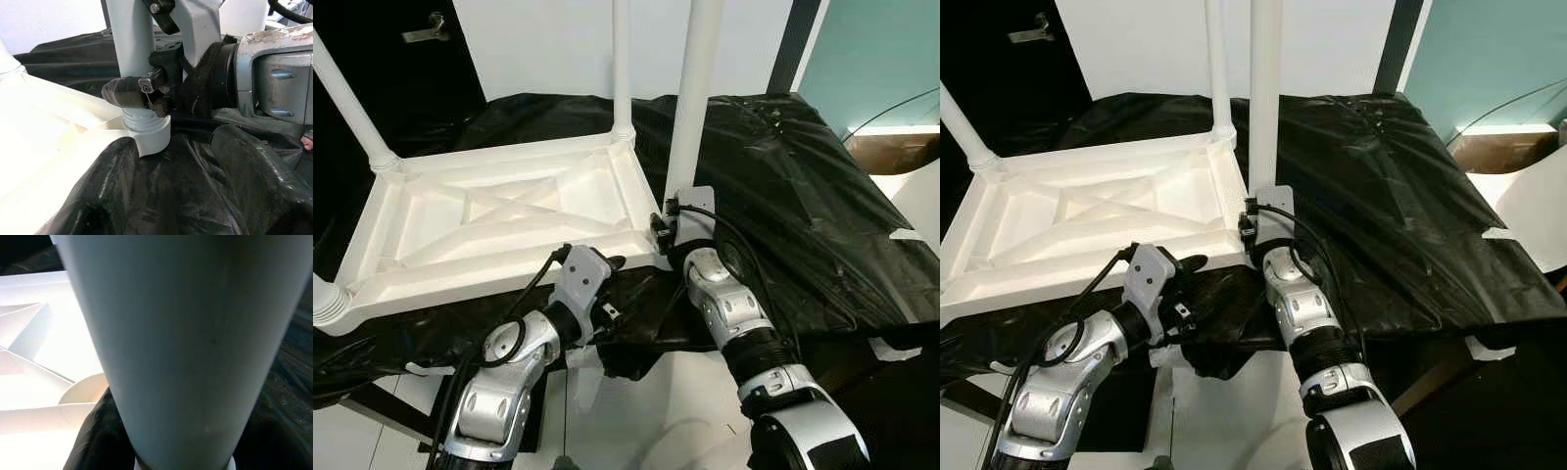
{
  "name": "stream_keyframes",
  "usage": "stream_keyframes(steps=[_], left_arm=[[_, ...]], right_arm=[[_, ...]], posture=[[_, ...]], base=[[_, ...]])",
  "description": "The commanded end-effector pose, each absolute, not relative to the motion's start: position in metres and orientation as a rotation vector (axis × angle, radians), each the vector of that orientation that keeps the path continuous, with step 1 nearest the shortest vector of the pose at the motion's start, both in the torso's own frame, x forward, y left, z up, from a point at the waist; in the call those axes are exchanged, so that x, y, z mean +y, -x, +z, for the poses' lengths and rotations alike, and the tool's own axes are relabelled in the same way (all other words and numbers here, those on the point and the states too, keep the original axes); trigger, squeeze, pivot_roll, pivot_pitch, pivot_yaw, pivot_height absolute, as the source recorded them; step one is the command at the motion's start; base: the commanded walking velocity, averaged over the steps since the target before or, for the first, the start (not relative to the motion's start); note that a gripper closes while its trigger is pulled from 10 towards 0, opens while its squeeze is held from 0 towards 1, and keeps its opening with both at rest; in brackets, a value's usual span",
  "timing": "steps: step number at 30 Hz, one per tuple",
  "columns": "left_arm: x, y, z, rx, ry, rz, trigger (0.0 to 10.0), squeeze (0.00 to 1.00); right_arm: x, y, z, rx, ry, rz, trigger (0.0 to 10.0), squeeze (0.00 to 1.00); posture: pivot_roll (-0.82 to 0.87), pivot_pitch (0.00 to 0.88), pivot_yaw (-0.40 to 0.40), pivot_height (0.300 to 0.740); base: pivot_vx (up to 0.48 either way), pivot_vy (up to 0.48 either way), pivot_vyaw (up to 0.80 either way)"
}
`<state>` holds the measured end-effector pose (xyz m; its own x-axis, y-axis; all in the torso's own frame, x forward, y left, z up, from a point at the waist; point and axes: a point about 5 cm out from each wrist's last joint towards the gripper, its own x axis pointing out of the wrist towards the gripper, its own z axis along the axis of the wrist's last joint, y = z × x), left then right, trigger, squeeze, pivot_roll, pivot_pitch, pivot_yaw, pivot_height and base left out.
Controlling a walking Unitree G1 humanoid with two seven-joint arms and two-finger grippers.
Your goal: Building children table
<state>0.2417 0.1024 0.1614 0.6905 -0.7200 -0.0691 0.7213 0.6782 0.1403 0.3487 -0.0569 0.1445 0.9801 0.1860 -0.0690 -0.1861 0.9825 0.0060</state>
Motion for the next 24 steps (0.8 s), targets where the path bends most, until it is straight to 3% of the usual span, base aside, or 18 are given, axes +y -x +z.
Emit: stream_keyframes(steps=[1,2,3,13,14,15,24], left_arm=[[0.103,-0.242,0.161,0.001,-0.160,-0.748,10.0,0.00],[0.103,-0.242,0.162,0.002,-0.158,-0.746,10.0,0.00],[0.103,-0.242,0.162,0.002,-0.156,-0.745,10.0,0.00],[0.101,-0.241,0.160,0.003,-0.142,-0.735,10.0,0.00],[0.101,-0.241,0.160,0.003,-0.141,-0.734,10.0,0.00],[0.102,-0.242,0.160,0.003,-0.141,-0.732,10.0,0.00],[0.102,-0.244,0.162,-0.005,-0.142,-0.727,10.0,0.00]], right_arm=[[-0.049,-0.341,0.131,0.133,-0.020,0.205,10.0,0.02],[-0.053,-0.342,0.133,0.122,-0.018,0.205,10.0,0.92],[-0.057,-0.343,0.134,0.111,-0.017,0.207,10.0,1.00],[-0.085,-0.343,0.143,0.036,-0.019,0.481,10.0,1.00],[-0.091,-0.345,0.144,0.033,-0.009,0.522,10.0,0.18],[-0.096,-0.347,0.145,0.031,0.008,0.556,10.0,0.00],[-0.105,-0.363,0.149,0.055,0.180,0.776,10.0,0.00]], posture=[[0.05,0.000,-0.029,0.740],[0.05,0.000,-0.030,0.740],[0.05,0.000,-0.030,0.740],[0.04,0.000,-0.040,0.740],[0.04,0.000,-0.040,0.740],[0.04,0.000,-0.040,0.740],[0.04,0.000,-0.042,0.740]], base=[[0.000,0.000,0.00],[0.000,0.000,0.00],[0.000,0.000,0.00],[0.000,0.000,0.00],[0.000,0.000,0.00],[0.000,0.000,0.00],[0.000,0.000,0.00]])
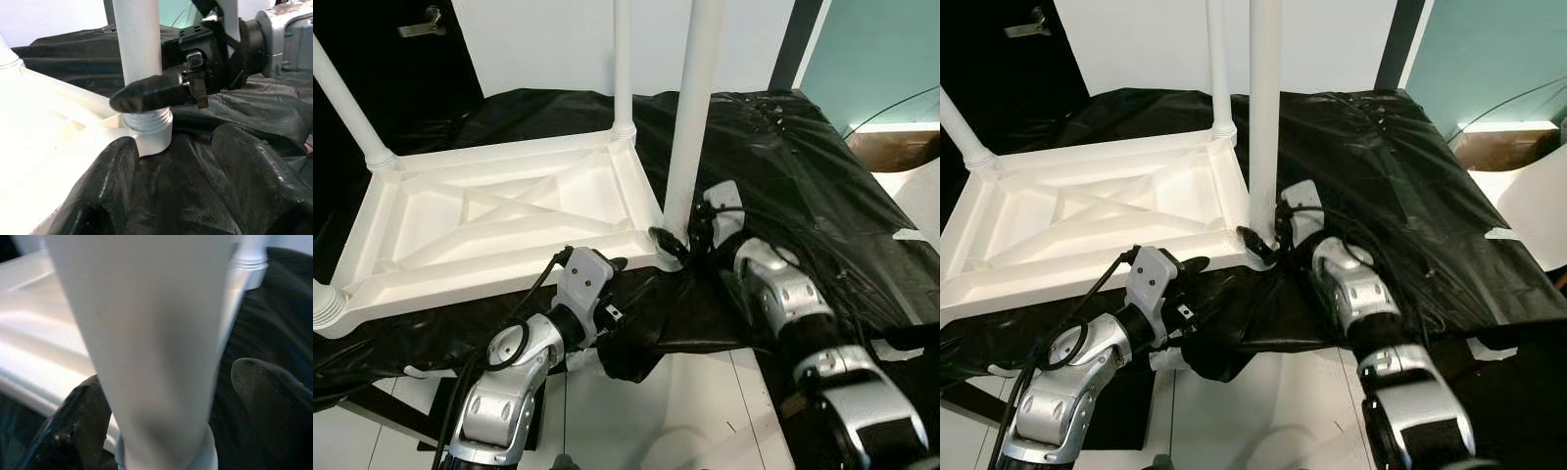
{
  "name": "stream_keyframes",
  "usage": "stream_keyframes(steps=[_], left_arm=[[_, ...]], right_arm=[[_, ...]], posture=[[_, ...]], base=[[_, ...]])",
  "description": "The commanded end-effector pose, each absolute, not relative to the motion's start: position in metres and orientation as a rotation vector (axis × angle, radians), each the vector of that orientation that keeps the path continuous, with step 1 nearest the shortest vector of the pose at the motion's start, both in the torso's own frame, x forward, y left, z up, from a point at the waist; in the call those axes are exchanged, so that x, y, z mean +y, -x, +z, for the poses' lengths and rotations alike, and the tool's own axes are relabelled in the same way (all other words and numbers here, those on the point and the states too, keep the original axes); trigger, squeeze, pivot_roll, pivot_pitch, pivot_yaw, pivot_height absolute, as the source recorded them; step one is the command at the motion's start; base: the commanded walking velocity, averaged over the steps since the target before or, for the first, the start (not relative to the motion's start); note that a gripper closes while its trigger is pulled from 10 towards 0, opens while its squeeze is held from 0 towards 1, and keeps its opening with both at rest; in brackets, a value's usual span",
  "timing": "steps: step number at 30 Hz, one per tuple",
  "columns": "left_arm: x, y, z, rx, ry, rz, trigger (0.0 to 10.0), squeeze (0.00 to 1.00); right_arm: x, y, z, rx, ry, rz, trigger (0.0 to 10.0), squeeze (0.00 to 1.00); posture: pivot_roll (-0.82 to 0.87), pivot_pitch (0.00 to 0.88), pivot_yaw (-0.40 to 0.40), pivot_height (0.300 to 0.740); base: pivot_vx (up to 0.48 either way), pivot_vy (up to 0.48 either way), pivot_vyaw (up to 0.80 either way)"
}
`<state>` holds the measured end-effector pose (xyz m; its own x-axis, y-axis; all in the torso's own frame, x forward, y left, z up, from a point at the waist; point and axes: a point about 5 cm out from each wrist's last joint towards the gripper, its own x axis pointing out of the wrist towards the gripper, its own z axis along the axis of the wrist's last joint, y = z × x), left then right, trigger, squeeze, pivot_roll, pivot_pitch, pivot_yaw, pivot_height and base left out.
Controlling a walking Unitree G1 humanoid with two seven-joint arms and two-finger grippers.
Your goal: Building children table
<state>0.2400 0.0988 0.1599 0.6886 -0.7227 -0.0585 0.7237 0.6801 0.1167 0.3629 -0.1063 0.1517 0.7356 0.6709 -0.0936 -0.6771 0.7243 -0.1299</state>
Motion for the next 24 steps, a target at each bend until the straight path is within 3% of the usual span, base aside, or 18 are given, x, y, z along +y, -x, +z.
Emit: stream_keyframes(steps=[1,6,7,8,9,17,24], left_arm=[[0.102,-0.244,0.162,-0.006,-0.143,-0.725,10.0,0.00],[0.102,-0.245,0.162,-0.009,-0.144,-0.722,10.0,0.00],[0.102,-0.246,0.162,-0.011,-0.144,-0.719,10.0,0.00],[0.101,-0.246,0.163,-0.013,-0.144,-0.718,10.0,0.00],[0.101,-0.247,0.163,-0.016,-0.143,-0.716,10.0,0.00],[0.103,-0.245,0.163,-0.020,-0.144,-0.701,10.0,0.00],[0.105,-0.241,0.161,-0.010,-0.147,-0.699,10.0,0.00]], right_arm=[[-0.103,-0.364,0.151,0.053,0.193,0.806,10.0,0.00],[-0.099,-0.366,0.154,0.058,0.216,0.885,10.0,0.00],[-0.096,-0.367,0.154,0.065,0.238,0.924,8.5,0.00],[-0.094,-0.367,0.154,0.072,0.256,0.949,6.4,0.00],[-0.094,-0.368,0.153,0.082,0.264,0.965,0.0,0.00],[-0.097,-0.368,0.147,0.120,0.249,0.990,0.0,0.00],[-0.097,-0.370,0.139,0.175,0.168,0.841,0.0,0.00]], posture=[[0.05,0.000,-0.045,0.740],[0.05,0.000,-0.048,0.740],[0.05,0.000,-0.053,0.740],[0.05,0.000,-0.055,0.740],[0.05,0.000,-0.058,0.740],[0.07,0.000,-0.069,0.740],[0.08,0.000,-0.068,0.740]], base=[[0.000,0.000,0.00],[0.000,0.000,0.00],[0.000,0.000,0.00],[0.000,0.000,0.00],[0.000,0.000,0.00],[0.000,0.000,0.00],[0.000,0.000,0.00]])
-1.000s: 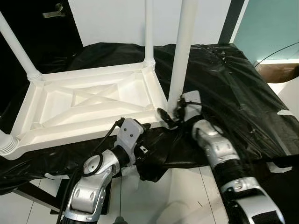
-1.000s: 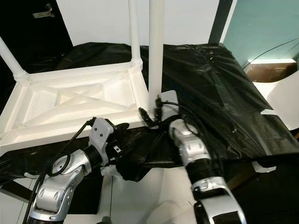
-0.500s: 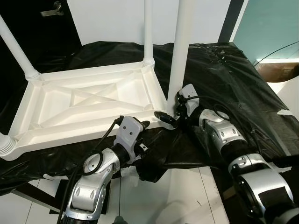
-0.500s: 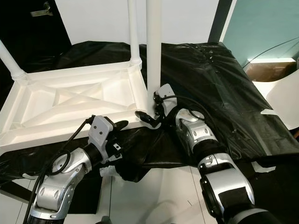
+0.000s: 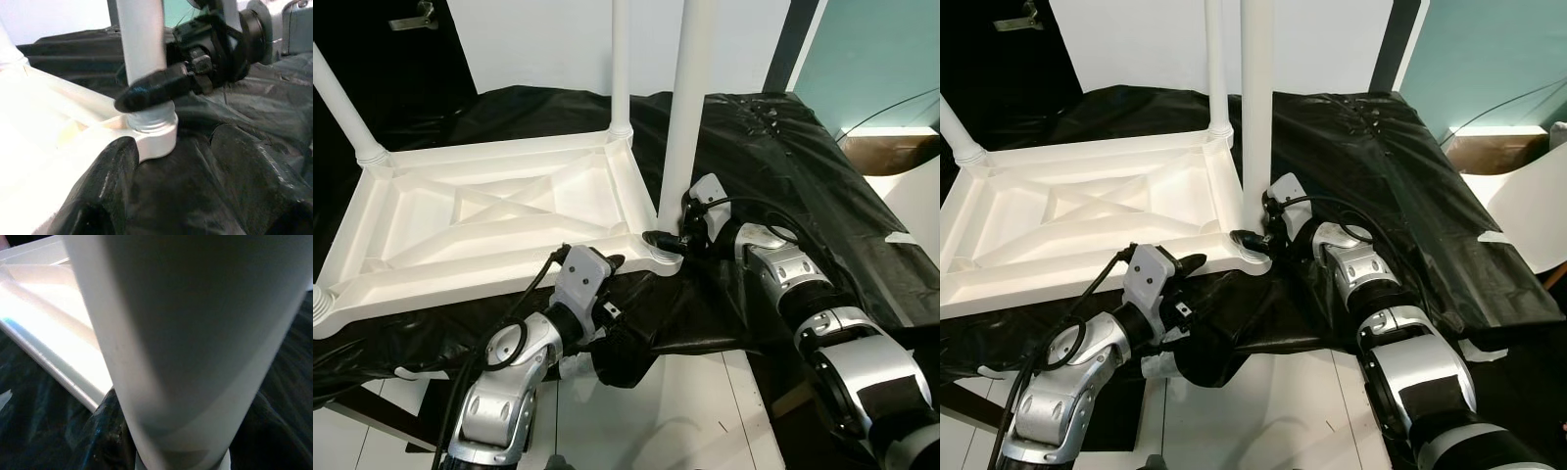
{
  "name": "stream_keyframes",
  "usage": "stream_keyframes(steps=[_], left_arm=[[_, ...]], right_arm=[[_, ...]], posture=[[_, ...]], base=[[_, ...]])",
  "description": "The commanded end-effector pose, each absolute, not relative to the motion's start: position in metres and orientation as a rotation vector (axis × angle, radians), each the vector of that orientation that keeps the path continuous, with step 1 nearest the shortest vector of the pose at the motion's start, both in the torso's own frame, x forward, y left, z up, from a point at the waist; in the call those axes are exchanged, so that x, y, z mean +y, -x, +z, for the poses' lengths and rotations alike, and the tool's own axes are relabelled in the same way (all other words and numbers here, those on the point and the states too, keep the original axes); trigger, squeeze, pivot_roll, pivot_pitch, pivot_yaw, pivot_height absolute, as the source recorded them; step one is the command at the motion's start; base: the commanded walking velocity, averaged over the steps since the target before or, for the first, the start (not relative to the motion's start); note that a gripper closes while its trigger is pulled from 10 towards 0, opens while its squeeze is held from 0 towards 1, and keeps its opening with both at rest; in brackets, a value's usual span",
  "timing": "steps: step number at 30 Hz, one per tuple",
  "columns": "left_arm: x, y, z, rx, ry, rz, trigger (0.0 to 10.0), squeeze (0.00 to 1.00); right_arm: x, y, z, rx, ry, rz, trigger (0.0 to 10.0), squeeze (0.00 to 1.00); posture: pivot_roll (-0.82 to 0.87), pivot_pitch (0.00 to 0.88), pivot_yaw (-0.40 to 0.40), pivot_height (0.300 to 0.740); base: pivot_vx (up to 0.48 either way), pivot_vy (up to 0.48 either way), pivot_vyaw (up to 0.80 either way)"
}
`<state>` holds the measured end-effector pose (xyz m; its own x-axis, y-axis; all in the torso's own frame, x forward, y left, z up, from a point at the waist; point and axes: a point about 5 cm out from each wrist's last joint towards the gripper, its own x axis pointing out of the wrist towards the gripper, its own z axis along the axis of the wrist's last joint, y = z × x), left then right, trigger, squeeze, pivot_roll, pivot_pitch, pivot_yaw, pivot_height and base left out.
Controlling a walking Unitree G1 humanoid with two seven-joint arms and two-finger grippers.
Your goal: Building children table
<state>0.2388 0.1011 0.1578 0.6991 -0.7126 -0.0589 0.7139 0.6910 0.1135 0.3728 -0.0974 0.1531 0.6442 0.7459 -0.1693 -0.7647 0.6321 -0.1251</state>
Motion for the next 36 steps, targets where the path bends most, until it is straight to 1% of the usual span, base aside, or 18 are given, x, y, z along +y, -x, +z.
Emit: stream_keyframes(steps=[1,5,6,7,8,11,12,15,16,26,27,28,29,32,34,36], left_arm=[[0.105,-0.241,0.161,-0.009,-0.148,-0.701,10.0,0.00],[0.104,-0.240,0.161,-0.004,-0.152,-0.716,10.0,0.00],[0.104,-0.240,0.161,-0.004,-0.152,-0.719,10.0,0.00],[0.103,-0.240,0.161,-0.004,-0.153,-0.721,10.0,0.00],[0.103,-0.240,0.161,-0.004,-0.153,-0.721,10.0,0.00],[0.104,-0.240,0.161,-0.003,-0.157,-0.721,10.0,0.00],[0.104,-0.240,0.161,-0.003,-0.157,-0.721,10.0,0.00],[0.104,-0.239,0.161,-0.003,-0.153,-0.720,10.0,0.00],[0.105,-0.239,0.161,-0.002,-0.152,-0.720,10.0,0.00],[0.103,-0.240,0.160,0.002,-0.151,-0.729,10.0,0.00],[0.103,-0.241,0.160,0.001,-0.151,-0.730,10.0,0.00],[0.103,-0.241,0.160,0.001,-0.151,-0.731,10.0,0.00],[0.103,-0.241,0.160,0.001,-0.152,-0.733,10.0,0.00],[0.103,-0.241,0.161,0.002,-0.152,-0.735,10.0,0.00],[0.104,-0.241,0.161,0.002,-0.154,-0.734,10.0,0.00],[0.106,-0.242,0.161,0.004,-0.155,-0.730,10.0,0.00]], right_arm=[[-0.093,-0.370,0.139,0.179,0.138,0.804,0.0,0.00],[-0.083,-0.370,0.138,0.191,0.074,0.622,0.0,0.00],[-0.079,-0.367,0.136,0.196,0.061,0.582,3.1,0.00],[-0.075,-0.365,0.135,0.194,0.047,0.529,10.0,0.00],[-0.075,-0.365,0.135,0.194,0.047,0.529,10.0,0.00],[-0.065,-0.356,0.131,0.185,0.011,0.387,10.0,0.00],[-0.065,-0.356,0.131,0.185,0.011,0.387,10.0,0.00],[-0.053,-0.345,0.127,0.189,-0.059,0.304,10.0,0.00],[-0.051,-0.344,0.127,0.192,-0.066,0.318,10.0,0.00],[-0.064,-0.349,0.146,0.098,-0.039,0.276,10.0,0.00],[-0.065,-0.348,0.147,0.088,-0.039,0.277,10.0,0.15],[-0.065,-0.348,0.148,0.083,-0.040,0.278,10.0,0.15],[-0.067,-0.347,0.149,0.083,-0.051,0.286,10.0,1.00],[-0.072,-0.346,0.151,0.068,-0.051,0.302,10.0,1.00],[-0.080,-0.347,0.153,0.043,-0.038,0.337,10.0,1.00],[-0.095,-0.348,0.153,0.027,-0.012,0.449,10.0,1.00]], posture=[[0.08,0.000,-0.065,0.740],[0.08,0.000,-0.057,0.740],[0.08,0.000,-0.055,0.740],[0.08,0.000,-0.054,0.740],[0.08,0.000,-0.054,0.740],[0.08,0.000,-0.052,0.740],[0.08,0.000,-0.052,0.740],[0.08,0.000,-0.049,0.740],[0.08,0.000,-0.049,0.740],[0.06,0.000,-0.042,0.740],[0.05,0.000,-0.036,0.740],[0.05,0.000,-0.036,0.740],[0.05,0.000,-0.036,0.740],[0.05,0.000,-0.029,0.740],[0.05,0.000,-0.025,0.740],[0.05,0.000,-0.024,0.740]], base=[[0.000,0.000,0.00],[0.000,0.000,0.00],[0.000,0.000,0.00],[0.000,0.000,0.00],[0.000,0.000,0.00],[0.000,0.000,0.00],[0.000,0.000,0.00],[0.000,0.000,0.00],[0.000,0.000,0.00],[0.000,0.000,0.00],[0.000,0.000,0.00],[0.000,0.000,0.00],[0.000,0.000,0.00],[0.000,0.000,0.00],[0.000,0.000,0.00],[0.000,0.000,0.00]])
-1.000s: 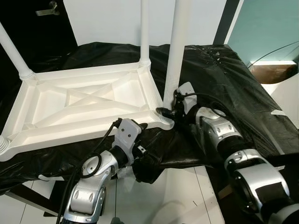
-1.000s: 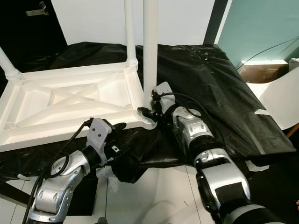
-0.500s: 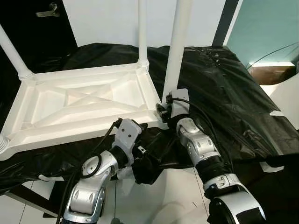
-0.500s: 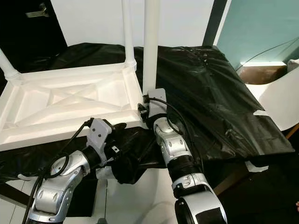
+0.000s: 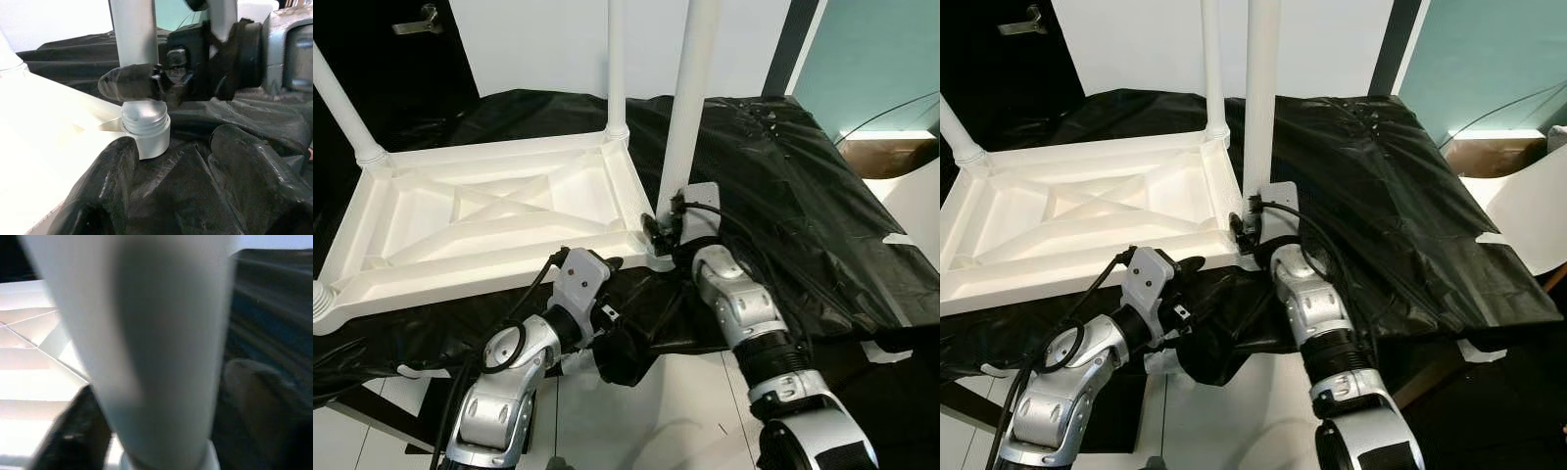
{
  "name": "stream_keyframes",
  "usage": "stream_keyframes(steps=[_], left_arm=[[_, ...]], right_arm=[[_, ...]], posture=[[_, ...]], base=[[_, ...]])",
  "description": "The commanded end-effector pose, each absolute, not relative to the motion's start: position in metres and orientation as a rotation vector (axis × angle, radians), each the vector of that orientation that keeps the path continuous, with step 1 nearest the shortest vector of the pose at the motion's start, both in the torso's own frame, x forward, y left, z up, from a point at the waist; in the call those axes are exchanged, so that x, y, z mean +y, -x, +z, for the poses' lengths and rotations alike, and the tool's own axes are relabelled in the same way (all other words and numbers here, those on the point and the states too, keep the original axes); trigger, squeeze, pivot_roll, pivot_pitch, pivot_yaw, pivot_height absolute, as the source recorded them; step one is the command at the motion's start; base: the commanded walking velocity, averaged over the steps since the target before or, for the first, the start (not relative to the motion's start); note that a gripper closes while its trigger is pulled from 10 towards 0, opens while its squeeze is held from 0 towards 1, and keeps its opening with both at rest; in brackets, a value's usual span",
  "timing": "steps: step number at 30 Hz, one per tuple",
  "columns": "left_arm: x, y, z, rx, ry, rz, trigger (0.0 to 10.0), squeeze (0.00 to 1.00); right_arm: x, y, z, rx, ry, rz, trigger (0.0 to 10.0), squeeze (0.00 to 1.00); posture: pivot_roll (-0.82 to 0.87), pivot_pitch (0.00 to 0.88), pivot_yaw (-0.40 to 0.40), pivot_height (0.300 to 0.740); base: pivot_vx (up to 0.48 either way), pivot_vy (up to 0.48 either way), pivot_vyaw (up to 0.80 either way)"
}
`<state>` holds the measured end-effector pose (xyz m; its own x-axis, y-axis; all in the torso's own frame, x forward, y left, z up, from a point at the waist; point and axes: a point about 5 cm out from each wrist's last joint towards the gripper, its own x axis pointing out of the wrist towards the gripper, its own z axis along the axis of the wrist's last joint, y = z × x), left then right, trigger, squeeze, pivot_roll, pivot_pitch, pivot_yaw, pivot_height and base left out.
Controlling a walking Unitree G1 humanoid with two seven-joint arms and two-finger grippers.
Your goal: Building children table
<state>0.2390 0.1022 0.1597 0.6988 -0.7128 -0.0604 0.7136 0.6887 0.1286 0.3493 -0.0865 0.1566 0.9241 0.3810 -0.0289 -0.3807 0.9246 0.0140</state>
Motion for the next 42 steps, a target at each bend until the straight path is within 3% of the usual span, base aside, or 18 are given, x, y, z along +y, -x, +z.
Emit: stream_keyframes(steps=[1,10,11,12,13,29,30,31,33,42], left_arm=[[0.106,-0.242,0.161,0.004,-0.155,-0.730,10.0,0.00],[0.106,-0.241,0.161,0.007,-0.153,-0.728,10.0,0.00],[0.107,-0.241,0.161,0.006,-0.154,-0.727,10.0,0.00],[0.107,-0.242,0.161,0.006,-0.154,-0.726,10.0,0.00],[0.107,-0.242,0.162,0.004,-0.155,-0.725,10.0,0.00],[0.111,-0.242,0.165,-0.003,-0.166,-0.699,10.0,0.00],[0.111,-0.241,0.164,-0.002,-0.166,-0.696,10.0,0.00],[0.112,-0.240,0.164,0.000,-0.166,-0.694,10.0,0.00],[0.112,-0.239,0.164,0.003,-0.167,-0.688,10.0,0.00],[0.114,-0.234,0.159,0.028,-0.175,-0.681,10.0,0.00]], right_arm=[[-0.095,-0.348,0.153,0.027,-0.012,0.449,10.0,1.00],[-0.112,-0.355,0.159,0.021,0.080,0.723,10.0,1.00],[-0.113,-0.358,0.160,0.031,0.090,0.747,10.0,0.93],[-0.113,-0.361,0.160,0.044,0.112,0.761,10.0,0.51],[-0.112,-0.364,0.160,0.056,0.126,0.781,10.0,0.00],[-0.085,-0.373,0.151,0.109,0.256,0.952,10.0,0.00],[-0.086,-0.372,0.149,0.117,0.257,0.952,4.4,0.00],[-0.087,-0.372,0.146,0.131,0.248,0.951,2.0,0.00],[-0.089,-0.371,0.141,0.150,0.244,0.955,0.0,0.00],[-0.101,-0.374,0.128,0.244,0.220,0.788,0.0,0.00]], posture=[[0.05,0.000,-0.024,0.740],[0.05,0.000,-0.021,0.740],[0.05,0.000,-0.022,0.740],[0.05,0.000,-0.022,0.740],[0.05,0.000,-0.023,0.740],[0.10,0.000,-0.034,0.740],[0.11,0.000,-0.035,0.740],[0.11,0.000,-0.036,0.740],[0.11,0.000,-0.039,0.740],[0.12,0.000,-0.043,0.740]], base=[[0.000,0.000,0.00],[0.000,0.000,0.00],[0.000,0.000,0.00],[0.000,0.000,0.00],[0.000,0.000,0.00],[0.000,0.000,0.00],[0.000,0.000,0.00],[0.000,0.000,0.00],[0.000,0.000,0.00],[0.000,0.000,0.00]])
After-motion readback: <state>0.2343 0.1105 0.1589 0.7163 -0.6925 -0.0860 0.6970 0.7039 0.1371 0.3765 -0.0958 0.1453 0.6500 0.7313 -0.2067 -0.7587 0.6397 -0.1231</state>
